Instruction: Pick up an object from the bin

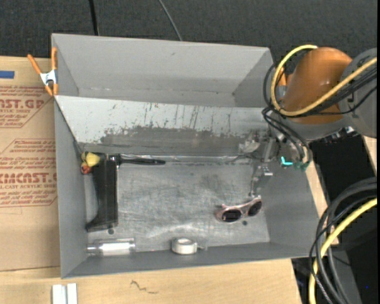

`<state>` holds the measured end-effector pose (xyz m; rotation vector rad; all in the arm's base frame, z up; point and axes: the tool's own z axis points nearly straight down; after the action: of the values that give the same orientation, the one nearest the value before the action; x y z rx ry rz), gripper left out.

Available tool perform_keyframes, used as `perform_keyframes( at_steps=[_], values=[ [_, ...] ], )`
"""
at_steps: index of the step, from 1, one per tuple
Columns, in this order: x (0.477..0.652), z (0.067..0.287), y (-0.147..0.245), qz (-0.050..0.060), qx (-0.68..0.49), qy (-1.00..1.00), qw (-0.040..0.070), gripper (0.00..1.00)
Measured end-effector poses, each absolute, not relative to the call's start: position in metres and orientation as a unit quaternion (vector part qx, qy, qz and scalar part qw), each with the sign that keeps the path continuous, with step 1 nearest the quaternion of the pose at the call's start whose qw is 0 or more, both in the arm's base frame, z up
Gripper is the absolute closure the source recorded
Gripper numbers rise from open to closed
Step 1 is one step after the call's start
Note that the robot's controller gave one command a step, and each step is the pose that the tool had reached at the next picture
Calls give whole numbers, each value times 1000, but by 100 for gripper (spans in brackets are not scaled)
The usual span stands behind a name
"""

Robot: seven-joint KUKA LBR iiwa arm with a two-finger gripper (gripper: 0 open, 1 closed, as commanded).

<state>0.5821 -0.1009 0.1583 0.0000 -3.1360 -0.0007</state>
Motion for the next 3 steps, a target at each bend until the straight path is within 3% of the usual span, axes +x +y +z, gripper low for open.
perform_keyframes(
  at_steps=[1, 2, 3],
  values=[
    [584, 163, -101, 0, 1, -1000, -1, 0],
    [542, 105, -92, 0, 54, -999, -2, 0],
    [523, 121, -88, -1, 63, -998, 2, 0]
  ],
)
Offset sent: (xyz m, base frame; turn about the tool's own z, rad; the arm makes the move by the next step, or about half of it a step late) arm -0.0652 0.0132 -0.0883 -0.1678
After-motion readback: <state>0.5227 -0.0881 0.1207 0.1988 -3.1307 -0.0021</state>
